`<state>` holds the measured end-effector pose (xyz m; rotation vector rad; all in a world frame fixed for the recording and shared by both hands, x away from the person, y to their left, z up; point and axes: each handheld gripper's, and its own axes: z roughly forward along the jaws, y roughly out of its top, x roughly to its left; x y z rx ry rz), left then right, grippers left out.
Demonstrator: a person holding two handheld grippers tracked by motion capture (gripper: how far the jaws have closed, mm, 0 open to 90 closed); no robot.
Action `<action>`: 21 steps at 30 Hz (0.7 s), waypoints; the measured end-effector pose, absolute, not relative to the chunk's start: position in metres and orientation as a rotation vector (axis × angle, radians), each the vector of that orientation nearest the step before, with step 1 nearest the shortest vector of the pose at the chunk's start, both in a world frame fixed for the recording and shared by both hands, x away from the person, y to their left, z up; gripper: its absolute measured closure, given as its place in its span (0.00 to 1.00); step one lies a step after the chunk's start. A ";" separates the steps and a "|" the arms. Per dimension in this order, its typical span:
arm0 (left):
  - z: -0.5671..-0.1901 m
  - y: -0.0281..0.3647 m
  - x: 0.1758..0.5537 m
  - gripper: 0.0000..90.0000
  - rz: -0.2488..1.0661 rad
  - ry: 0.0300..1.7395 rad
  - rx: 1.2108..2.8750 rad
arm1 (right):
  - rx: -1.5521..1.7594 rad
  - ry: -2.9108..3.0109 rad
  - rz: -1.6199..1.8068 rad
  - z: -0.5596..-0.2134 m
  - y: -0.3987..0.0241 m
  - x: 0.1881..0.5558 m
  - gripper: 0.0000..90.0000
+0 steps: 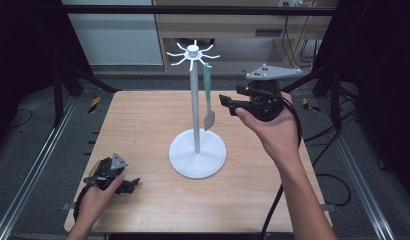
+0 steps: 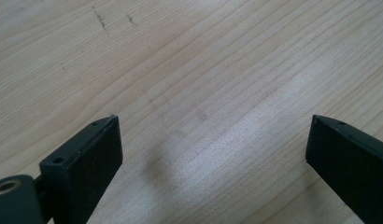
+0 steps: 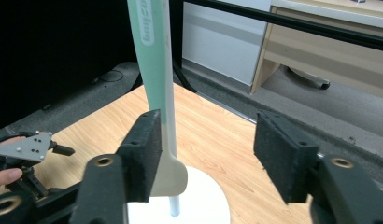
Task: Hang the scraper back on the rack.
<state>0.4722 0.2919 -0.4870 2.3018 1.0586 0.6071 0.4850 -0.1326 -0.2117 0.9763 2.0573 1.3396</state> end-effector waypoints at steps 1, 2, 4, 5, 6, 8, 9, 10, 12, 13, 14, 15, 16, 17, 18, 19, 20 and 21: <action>-0.487 0.292 0.472 0.04 0.606 1.058 2.303 | 0.978 2.058 1.337 -0.213 -0.133 0.485 0.44; -0.487 0.292 0.472 0.04 0.606 1.059 2.303 | 0.979 2.057 1.332 -0.214 -0.134 0.486 0.42; -0.487 0.292 0.472 0.04 0.607 1.059 2.301 | 0.989 2.054 1.324 -0.216 -0.136 0.486 0.40; -0.487 0.292 0.472 0.04 0.607 1.059 2.301 | 0.987 2.051 1.324 -0.217 -0.137 0.485 0.39; -0.487 0.292 0.472 0.04 0.607 1.060 2.302 | 0.990 2.047 1.325 -0.217 -0.138 0.485 0.38; -0.487 0.292 0.472 0.04 0.604 1.062 2.300 | 0.997 2.043 1.327 -0.219 -0.139 0.485 0.36; -0.487 0.292 0.472 0.04 0.604 1.062 2.300 | 0.997 2.046 1.323 -0.220 -0.140 0.485 0.35; -0.487 0.292 0.472 0.04 0.604 1.062 2.300 | 0.995 2.047 1.319 -0.221 -0.141 0.485 0.34; -0.487 0.292 0.472 0.04 0.604 1.063 2.300 | 0.993 2.051 1.313 -0.224 -0.142 0.486 0.31; -0.487 0.292 0.472 0.04 0.604 1.063 2.300 | 0.992 2.054 1.306 -0.225 -0.143 0.486 0.30; -0.487 0.292 0.472 0.04 0.604 1.063 2.300 | 0.992 2.050 1.303 -0.227 -0.144 0.486 0.29; -0.487 0.292 0.472 0.04 0.604 1.063 2.299 | 0.990 2.047 1.302 -0.228 -0.144 0.486 0.27; -0.487 0.292 0.472 0.04 0.604 1.063 2.299 | 0.990 2.045 1.300 -0.229 -0.145 0.486 0.25; -0.487 0.292 0.472 0.04 0.604 1.062 2.300 | 0.989 2.044 1.296 -0.231 -0.146 0.486 0.24; -0.487 0.292 0.472 0.04 0.604 1.062 2.300 | 0.988 2.043 1.293 -0.233 -0.147 0.487 0.22; -0.487 0.292 0.472 0.04 0.604 1.060 2.304 | 0.988 2.043 1.290 -0.235 -0.148 0.487 0.20; -0.487 0.292 0.472 0.04 0.603 1.059 2.305 | 0.987 2.042 1.288 -0.236 -0.149 0.487 0.19; -0.487 0.292 0.472 0.04 0.603 1.059 2.306 | 0.989 2.040 1.285 -0.238 -0.150 0.487 0.18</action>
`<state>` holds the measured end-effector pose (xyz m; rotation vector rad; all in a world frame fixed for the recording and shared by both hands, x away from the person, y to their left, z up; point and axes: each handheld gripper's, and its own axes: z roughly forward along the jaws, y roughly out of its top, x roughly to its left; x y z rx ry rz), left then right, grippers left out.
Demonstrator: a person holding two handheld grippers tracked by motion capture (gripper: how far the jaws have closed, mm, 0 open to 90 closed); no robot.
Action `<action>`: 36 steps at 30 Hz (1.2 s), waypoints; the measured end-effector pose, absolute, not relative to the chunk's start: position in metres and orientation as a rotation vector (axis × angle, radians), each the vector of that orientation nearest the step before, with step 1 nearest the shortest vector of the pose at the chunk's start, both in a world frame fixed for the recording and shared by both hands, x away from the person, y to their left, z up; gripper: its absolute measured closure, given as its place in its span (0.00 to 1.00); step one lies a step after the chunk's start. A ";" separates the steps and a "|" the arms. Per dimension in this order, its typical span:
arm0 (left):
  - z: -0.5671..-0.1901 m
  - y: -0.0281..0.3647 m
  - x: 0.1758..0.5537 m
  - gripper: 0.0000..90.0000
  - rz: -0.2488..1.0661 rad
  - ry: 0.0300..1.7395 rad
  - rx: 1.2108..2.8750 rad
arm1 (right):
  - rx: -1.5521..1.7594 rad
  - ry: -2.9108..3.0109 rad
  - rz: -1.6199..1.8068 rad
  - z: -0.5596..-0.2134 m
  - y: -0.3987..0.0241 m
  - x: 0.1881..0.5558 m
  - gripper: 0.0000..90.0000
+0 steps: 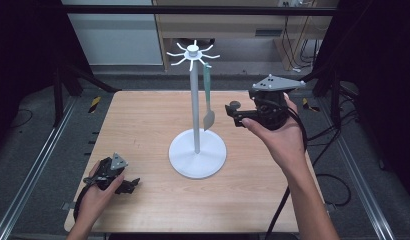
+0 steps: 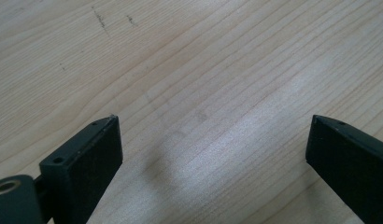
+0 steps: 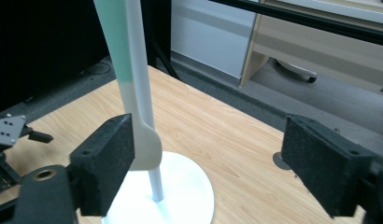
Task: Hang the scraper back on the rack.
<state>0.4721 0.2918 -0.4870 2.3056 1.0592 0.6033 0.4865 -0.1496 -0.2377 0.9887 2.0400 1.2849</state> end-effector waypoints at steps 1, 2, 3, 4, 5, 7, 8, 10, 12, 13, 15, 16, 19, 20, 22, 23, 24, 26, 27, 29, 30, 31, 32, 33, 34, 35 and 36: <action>-0.487 0.292 0.472 0.04 0.602 1.059 2.307 | 0.987 2.037 1.277 -0.240 -0.151 0.487 0.18; -0.487 0.292 0.472 0.04 0.602 1.059 2.305 | 0.990 2.037 1.271 -0.241 -0.152 0.486 0.17; -0.487 0.292 0.472 0.04 0.605 1.059 2.303 | 0.994 2.035 1.270 -0.243 -0.153 0.486 0.16; -0.487 0.292 0.472 0.04 0.604 1.059 2.303 | 0.994 2.036 1.271 -0.246 -0.154 0.486 0.16; -0.487 0.292 0.472 0.04 0.603 1.060 2.304 | 0.998 2.035 1.268 -0.248 -0.155 0.485 0.15; -0.487 0.292 0.472 0.04 0.603 1.059 2.304 | 1.008 2.034 1.261 -0.253 -0.157 0.485 0.14; -0.487 0.292 0.472 0.04 0.603 1.059 2.304 | 1.014 2.036 1.253 -0.256 -0.157 0.484 0.14; -0.487 0.292 0.472 0.04 0.602 1.059 2.305 | 1.018 2.034 1.243 -0.261 -0.159 0.483 0.13; -0.487 0.292 0.472 0.04 0.602 1.060 2.306 | 1.022 2.039 1.235 -0.265 -0.160 0.482 0.12; -0.487 0.292 0.472 0.04 0.603 1.060 2.304 | 1.024 2.035 1.233 -0.267 -0.161 0.482 0.11; -0.487 0.292 0.472 0.04 0.603 1.060 2.303 | 1.028 2.032 1.230 -0.271 -0.162 0.480 0.11; -0.487 0.292 0.472 0.04 0.602 1.061 2.304 | 1.036 2.034 1.225 -0.273 -0.163 0.479 0.10; -0.487 0.292 0.472 0.04 0.603 1.059 2.304 | 1.043 2.038 1.212 -0.280 -0.165 0.476 0.10; -0.487 0.292 0.472 0.04 0.603 1.059 2.304 | 1.049 2.039 1.210 -0.283 -0.165 0.475 0.10; -0.487 0.292 0.472 0.04 0.602 1.059 2.305 | 1.061 2.038 1.205 -0.288 -0.167 0.473 0.09; -0.487 0.292 0.472 0.04 0.602 1.059 2.304 | 1.060 2.042 1.200 -0.290 -0.168 0.473 0.09; -0.487 0.292 0.472 0.04 0.603 1.060 2.304 | 1.065 2.042 1.199 -0.293 -0.168 0.472 0.09; -0.487 0.292 0.472 0.04 0.603 1.060 2.304 | 1.078 2.045 1.194 -0.298 -0.170 0.471 0.09; -0.487 0.292 0.472 0.04 0.603 1.060 2.304 | 1.083 2.045 1.192 -0.301 -0.170 0.470 0.09; -0.487 0.292 0.472 0.04 0.603 1.061 2.304 | 1.087 2.053 1.175 -0.307 -0.172 0.469 0.09; -0.487 0.292 0.472 0.04 0.603 1.060 2.304 | 1.090 2.054 1.171 -0.310 -0.172 0.469 0.09; -0.487 0.292 0.472 0.04 0.603 1.060 2.305 | 1.096 2.055 1.172 -0.314 -0.173 0.468 0.09; -0.487 0.292 0.472 0.04 0.603 1.060 2.306 | 1.101 2.056 1.171 -0.317 -0.174 0.467 0.09; -0.487 0.292 0.472 0.04 0.603 1.060 2.308 | 1.110 2.057 1.169 -0.320 -0.174 0.467 0.09; -0.487 0.292 0.472 0.04 0.603 1.059 2.308 | 1.109 2.060 1.165 -0.324 -0.175 0.466 0.09; -0.487 0.292 0.472 0.04 0.604 1.060 2.307 | 1.121 2.065 1.164 -0.328 -0.175 0.466 0.09; -0.487 0.292 0.472 0.04 0.604 1.060 2.308 | 1.125 2.069 1.161 -0.332 -0.176 0.465 0.09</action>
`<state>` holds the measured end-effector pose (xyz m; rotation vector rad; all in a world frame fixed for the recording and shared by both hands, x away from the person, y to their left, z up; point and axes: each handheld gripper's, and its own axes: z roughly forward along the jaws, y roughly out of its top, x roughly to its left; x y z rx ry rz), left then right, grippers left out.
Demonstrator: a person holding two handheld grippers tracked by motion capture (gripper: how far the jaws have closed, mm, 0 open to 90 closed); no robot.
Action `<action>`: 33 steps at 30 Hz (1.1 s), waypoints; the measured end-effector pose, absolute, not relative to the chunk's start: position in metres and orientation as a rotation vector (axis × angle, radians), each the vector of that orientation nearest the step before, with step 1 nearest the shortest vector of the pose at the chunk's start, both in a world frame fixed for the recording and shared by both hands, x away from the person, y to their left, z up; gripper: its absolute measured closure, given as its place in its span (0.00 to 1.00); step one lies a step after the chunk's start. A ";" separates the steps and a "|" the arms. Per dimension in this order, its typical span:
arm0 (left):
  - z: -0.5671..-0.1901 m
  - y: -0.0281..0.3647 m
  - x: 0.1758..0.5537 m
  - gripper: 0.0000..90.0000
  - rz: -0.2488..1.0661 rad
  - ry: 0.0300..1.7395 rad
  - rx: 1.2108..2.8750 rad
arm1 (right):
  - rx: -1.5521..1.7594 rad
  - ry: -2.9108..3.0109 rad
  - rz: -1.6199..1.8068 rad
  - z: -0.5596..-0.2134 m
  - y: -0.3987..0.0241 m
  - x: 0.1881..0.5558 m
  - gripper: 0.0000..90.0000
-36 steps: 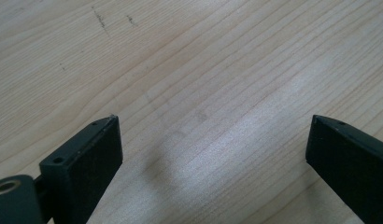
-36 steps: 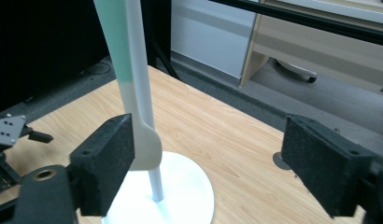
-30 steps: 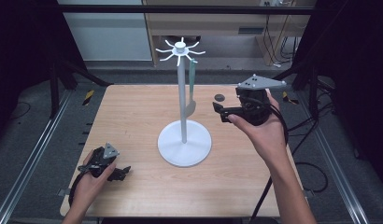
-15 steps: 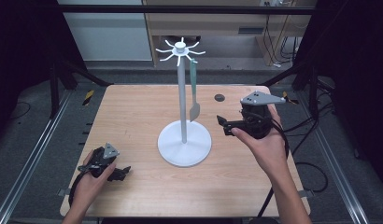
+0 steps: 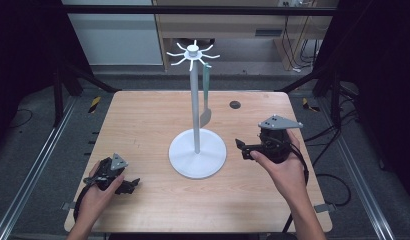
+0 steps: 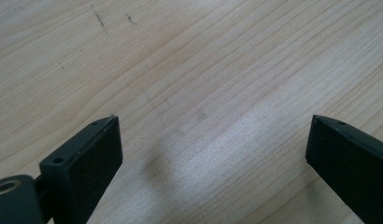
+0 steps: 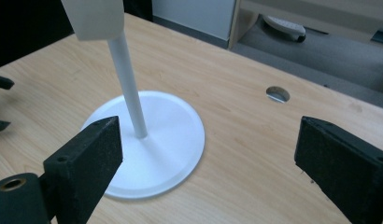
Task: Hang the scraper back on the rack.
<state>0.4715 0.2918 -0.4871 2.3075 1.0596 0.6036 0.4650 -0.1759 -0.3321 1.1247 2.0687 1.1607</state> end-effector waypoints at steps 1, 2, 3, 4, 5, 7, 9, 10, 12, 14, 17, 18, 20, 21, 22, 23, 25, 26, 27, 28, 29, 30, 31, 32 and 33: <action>-0.487 0.292 0.472 0.04 0.603 1.060 2.307 | 1.128 2.074 1.155 -0.336 -0.176 0.464 0.09; -0.487 0.292 0.472 0.04 0.604 1.060 2.308 | 1.132 2.078 1.146 -0.340 -0.177 0.464 0.09; -0.487 0.292 0.472 0.04 0.605 1.059 2.307 | 1.140 2.080 1.141 -0.345 -0.177 0.463 0.09; -0.487 0.292 0.472 0.04 0.603 1.060 2.306 | 1.134 2.082 1.134 -0.348 -0.178 0.463 0.09; -0.487 0.292 0.472 0.04 0.603 1.060 2.306 | 1.142 2.085 1.122 -0.353 -0.179 0.462 0.09; -0.487 0.291 0.472 0.04 0.606 1.058 2.307 | 1.158 2.085 1.109 -0.360 -0.181 0.461 0.09; -0.487 0.291 0.471 0.04 0.606 1.058 2.309 | 1.156 2.087 1.091 -0.368 -0.184 0.462 0.09; -0.487 0.291 0.471 0.04 0.606 1.058 2.310 | 1.162 2.085 1.083 -0.372 -0.185 0.462 0.09; -0.488 0.291 0.471 0.04 0.603 1.060 2.308 | 1.183 2.090 1.081 -0.380 -0.188 0.462 0.09; -0.488 0.291 0.471 0.04 0.604 1.060 2.309 | 1.200 2.089 1.084 -0.388 -0.190 0.462 0.09; -0.488 0.291 0.471 0.04 0.606 1.060 2.311 | 1.226 2.092 1.079 -0.399 -0.192 0.463 0.09; -0.488 0.291 0.471 0.04 0.606 1.059 2.311 | 1.239 2.089 1.079 -0.403 -0.193 0.463 0.09; -0.488 0.291 0.471 0.04 0.604 1.058 2.314 | 1.251 2.093 1.071 -0.411 -0.193 0.465 0.09; -0.488 0.291 0.471 0.04 0.606 1.058 2.311 | 1.264 2.093 1.060 -0.414 -0.193 0.466 0.10; -0.488 0.291 0.471 0.04 0.605 1.060 2.314 | 1.271 2.093 1.059 -0.416 -0.193 0.467 0.10; -0.488 0.291 0.471 0.04 0.605 1.059 2.314 | 1.281 2.094 1.056 -0.420 -0.193 0.468 0.11; -0.488 0.291 0.471 0.04 0.607 1.058 2.315 | 1.289 2.099 1.046 -0.426 -0.192 0.470 0.12; -0.488 0.291 0.472 0.04 0.607 1.058 2.315 | 1.290 2.101 1.041 -0.429 -0.192 0.471 0.12; -0.488 0.291 0.472 0.04 0.607 1.056 2.314 | 1.311 2.103 1.041 -0.431 -0.190 0.471 0.13; -0.488 0.291 0.471 0.04 0.603 1.057 2.313 | 1.313 2.107 1.032 -0.436 -0.189 0.472 0.13; -0.488 0.290 0.471 0.04 0.603 1.056 2.314 | 1.314 2.114 1.028 -0.438 -0.188 0.473 0.13; -0.488 0.290 0.471 0.04 0.603 1.056 2.314 | 1.322 2.119 1.022 -0.442 -0.186 0.474 0.13; -0.488 0.290 0.471 0.04 0.603 1.056 2.313 | 1.319 2.124 1.020 -0.447 -0.185 0.475 0.13; -0.488 0.291 0.471 0.04 0.603 1.055 2.317 | 1.328 2.125 1.016 -0.450 -0.184 0.475 0.14; -0.488 0.291 0.471 0.04 0.603 1.056 2.317 | 1.324 2.128 1.009 -0.453 -0.184 0.476 0.15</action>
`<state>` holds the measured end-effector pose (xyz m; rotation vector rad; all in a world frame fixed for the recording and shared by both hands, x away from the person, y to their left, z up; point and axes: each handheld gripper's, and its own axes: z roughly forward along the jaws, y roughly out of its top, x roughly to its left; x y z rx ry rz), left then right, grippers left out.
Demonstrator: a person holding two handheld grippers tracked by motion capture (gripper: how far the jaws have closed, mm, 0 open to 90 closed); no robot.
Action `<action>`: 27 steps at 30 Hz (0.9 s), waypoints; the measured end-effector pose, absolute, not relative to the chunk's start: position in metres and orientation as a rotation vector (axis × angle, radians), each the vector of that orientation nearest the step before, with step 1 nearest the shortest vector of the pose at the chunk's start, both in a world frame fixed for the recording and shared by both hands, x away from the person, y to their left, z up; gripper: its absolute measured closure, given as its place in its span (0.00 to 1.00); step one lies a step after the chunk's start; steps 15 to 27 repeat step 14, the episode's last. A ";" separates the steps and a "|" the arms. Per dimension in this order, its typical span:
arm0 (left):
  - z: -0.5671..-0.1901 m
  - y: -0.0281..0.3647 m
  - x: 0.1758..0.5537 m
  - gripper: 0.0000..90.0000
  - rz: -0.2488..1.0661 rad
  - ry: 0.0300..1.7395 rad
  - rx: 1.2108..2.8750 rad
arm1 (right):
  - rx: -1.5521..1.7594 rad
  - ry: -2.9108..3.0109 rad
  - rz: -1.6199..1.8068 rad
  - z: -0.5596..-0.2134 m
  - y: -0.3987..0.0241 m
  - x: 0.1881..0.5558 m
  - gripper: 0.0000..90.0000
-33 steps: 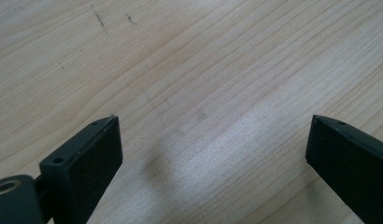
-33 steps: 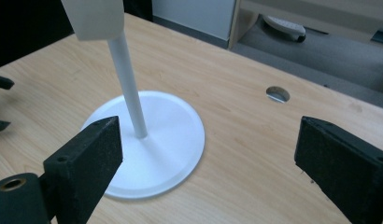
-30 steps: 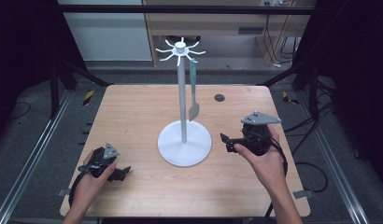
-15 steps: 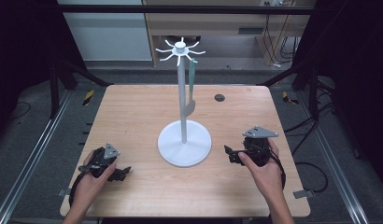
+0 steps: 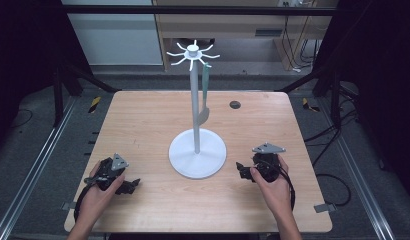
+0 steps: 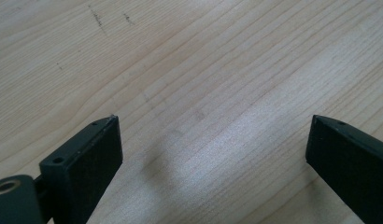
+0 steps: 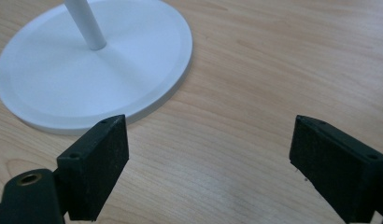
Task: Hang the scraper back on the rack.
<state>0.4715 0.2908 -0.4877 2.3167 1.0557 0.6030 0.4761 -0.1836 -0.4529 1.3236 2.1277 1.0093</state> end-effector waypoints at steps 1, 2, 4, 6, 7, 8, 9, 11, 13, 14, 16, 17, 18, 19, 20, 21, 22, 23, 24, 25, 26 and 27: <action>-0.488 0.291 0.471 0.04 0.603 1.056 2.316 | 1.341 2.132 1.011 -0.456 -0.182 0.477 0.15; -0.488 0.291 0.471 0.04 0.605 1.056 2.315 | 1.335 2.132 1.003 -0.459 -0.182 0.478 0.15; -0.488 0.291 0.472 0.04 0.605 1.055 2.313 | 1.341 2.137 0.990 -0.463 -0.182 0.479 0.15; -0.488 0.290 0.472 0.04 0.601 1.052 2.315 | 1.345 2.139 0.975 -0.467 -0.182 0.480 0.15; -0.488 0.289 0.472 0.04 0.602 1.048 2.316 | 1.353 2.140 0.976 -0.469 -0.183 0.480 0.15; -0.488 0.289 0.472 0.04 0.603 1.047 2.317 | 1.362 2.143 0.978 -0.472 -0.184 0.480 0.15; -0.488 0.289 0.472 0.04 0.603 1.049 2.313 | 1.365 2.148 0.969 -0.475 -0.184 0.480 0.15; -0.488 0.288 0.472 0.04 0.601 1.045 2.320 | 1.364 2.160 0.945 -0.480 -0.186 0.479 0.15; -0.488 0.288 0.472 0.04 0.605 1.043 2.318 | 1.367 2.154 0.951 -0.479 -0.187 0.477 0.15; -0.488 0.288 0.472 0.04 0.605 1.043 2.320 | 1.374 2.138 0.968 -0.479 -0.188 0.476 0.15; -0.488 0.288 0.472 0.04 0.605 1.043 2.320 | 1.374 2.138 0.968 -0.479 -0.188 0.476 0.15; -0.488 0.288 0.472 0.04 0.605 1.043 2.320 | 1.374 2.138 0.968 -0.479 -0.188 0.476 0.15; -0.488 0.288 0.472 0.04 0.605 1.043 2.320 | 1.374 2.138 0.968 -0.479 -0.188 0.476 0.15; -0.488 0.288 0.472 0.04 0.605 1.043 2.320 | 1.374 2.138 0.968 -0.479 -0.188 0.476 0.15; -0.488 0.288 0.472 0.04 0.605 1.043 2.320 | 1.374 2.138 0.968 -0.479 -0.188 0.476 0.15; -0.488 0.288 0.472 0.04 0.605 1.043 2.320 | 1.374 2.138 0.968 -0.479 -0.188 0.476 0.15; -0.488 0.288 0.472 0.04 0.605 1.043 2.320 | 1.374 2.138 0.968 -0.479 -0.188 0.476 0.15; -0.488 0.288 0.472 0.04 0.605 1.043 2.320 | 1.374 2.138 0.968 -0.479 -0.188 0.476 0.15; -0.488 0.288 0.472 0.04 0.605 1.043 2.320 | 1.374 2.138 0.968 -0.479 -0.188 0.476 0.15; -0.488 0.288 0.472 0.04 0.605 1.043 2.320 | 1.374 2.138 0.968 -0.479 -0.188 0.476 0.15; -0.488 0.288 0.472 0.04 0.605 1.043 2.320 | 1.374 2.138 0.968 -0.479 -0.188 0.476 0.15; -0.488 0.288 0.472 0.04 0.605 1.043 2.320 | 1.374 2.138 0.968 -0.479 -0.188 0.476 0.15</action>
